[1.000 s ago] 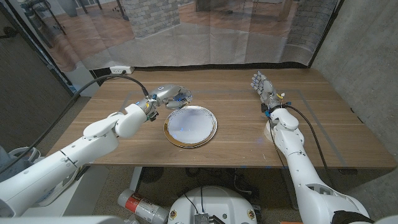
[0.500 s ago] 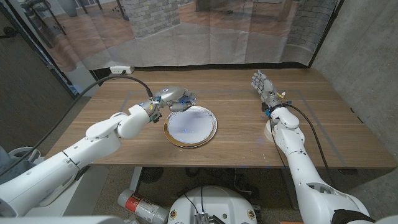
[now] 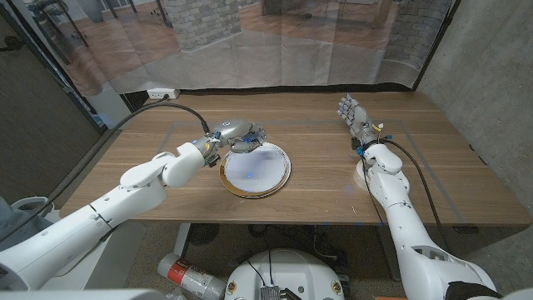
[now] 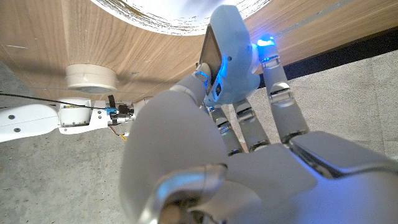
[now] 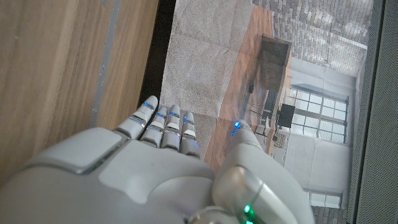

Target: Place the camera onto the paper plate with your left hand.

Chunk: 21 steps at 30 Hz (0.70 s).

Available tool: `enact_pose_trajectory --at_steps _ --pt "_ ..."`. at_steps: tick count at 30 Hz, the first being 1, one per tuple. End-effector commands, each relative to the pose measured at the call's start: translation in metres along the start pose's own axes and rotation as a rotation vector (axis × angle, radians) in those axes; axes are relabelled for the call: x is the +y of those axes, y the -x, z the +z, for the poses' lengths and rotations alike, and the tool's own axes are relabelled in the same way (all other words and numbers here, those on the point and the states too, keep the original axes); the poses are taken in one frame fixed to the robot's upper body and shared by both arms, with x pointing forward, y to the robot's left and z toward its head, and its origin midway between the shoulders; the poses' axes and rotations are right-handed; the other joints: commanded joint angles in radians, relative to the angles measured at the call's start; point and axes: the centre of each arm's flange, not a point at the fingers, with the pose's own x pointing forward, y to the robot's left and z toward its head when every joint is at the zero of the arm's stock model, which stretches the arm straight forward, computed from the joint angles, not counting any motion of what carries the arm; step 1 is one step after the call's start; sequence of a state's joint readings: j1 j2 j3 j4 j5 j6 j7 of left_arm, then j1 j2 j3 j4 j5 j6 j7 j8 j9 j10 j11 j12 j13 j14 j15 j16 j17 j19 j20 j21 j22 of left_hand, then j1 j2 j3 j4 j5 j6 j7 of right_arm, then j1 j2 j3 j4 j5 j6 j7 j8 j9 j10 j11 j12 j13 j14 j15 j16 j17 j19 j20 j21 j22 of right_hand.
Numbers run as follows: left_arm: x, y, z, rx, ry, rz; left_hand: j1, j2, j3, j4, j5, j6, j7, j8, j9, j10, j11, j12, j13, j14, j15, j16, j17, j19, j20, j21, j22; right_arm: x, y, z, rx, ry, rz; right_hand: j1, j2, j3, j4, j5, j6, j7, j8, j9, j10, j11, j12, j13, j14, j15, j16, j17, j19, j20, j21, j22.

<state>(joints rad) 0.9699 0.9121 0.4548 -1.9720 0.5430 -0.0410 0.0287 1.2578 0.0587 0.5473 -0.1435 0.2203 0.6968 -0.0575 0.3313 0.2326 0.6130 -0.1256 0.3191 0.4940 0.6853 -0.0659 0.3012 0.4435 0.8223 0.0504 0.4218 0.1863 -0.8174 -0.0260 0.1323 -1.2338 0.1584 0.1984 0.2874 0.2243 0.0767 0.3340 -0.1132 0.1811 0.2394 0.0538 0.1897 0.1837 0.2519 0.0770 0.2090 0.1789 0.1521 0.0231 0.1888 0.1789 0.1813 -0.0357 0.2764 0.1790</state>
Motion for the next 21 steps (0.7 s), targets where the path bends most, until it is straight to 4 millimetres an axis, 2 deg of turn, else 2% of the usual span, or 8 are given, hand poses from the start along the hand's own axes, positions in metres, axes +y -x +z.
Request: enact_pose_trajectory --at_steps 1,21 --pt "-0.01 -0.006 0.004 -0.006 -0.002 -0.029 0.001 0.008 0.0 0.001 -0.001 0.0 -0.009 -0.003 0.001 0.002 -0.003 -0.002 0.004 0.003 -0.081 0.004 0.005 -0.052 -0.046 -0.001 -0.001 -0.002 0.002 0.0 0.0 -0.001 -0.006 -0.004 0.004 0.002 -0.003 0.001 0.008 -0.005 0.007 0.006 0.006 -0.001 0.003 0.005 0.006 -0.003 0.0 0.005 0.008 -0.013 -0.001 0.006" --pt "-0.028 -0.006 0.007 0.029 -0.034 -0.122 -0.004 0.006 -0.003 0.004 -0.002 0.008 -0.011 -0.003 0.001 0.013 -0.004 -0.005 0.011 -0.004 -0.077 -0.006 0.007 -0.063 -0.041 -0.003 -0.001 0.001 0.003 0.001 -0.003 0.001 -0.003 -0.005 0.006 0.002 -0.003 0.001 0.008 -0.003 0.006 0.006 0.006 0.0 0.003 0.005 0.006 -0.003 0.0 0.005 0.01 -0.013 -0.005 0.006"
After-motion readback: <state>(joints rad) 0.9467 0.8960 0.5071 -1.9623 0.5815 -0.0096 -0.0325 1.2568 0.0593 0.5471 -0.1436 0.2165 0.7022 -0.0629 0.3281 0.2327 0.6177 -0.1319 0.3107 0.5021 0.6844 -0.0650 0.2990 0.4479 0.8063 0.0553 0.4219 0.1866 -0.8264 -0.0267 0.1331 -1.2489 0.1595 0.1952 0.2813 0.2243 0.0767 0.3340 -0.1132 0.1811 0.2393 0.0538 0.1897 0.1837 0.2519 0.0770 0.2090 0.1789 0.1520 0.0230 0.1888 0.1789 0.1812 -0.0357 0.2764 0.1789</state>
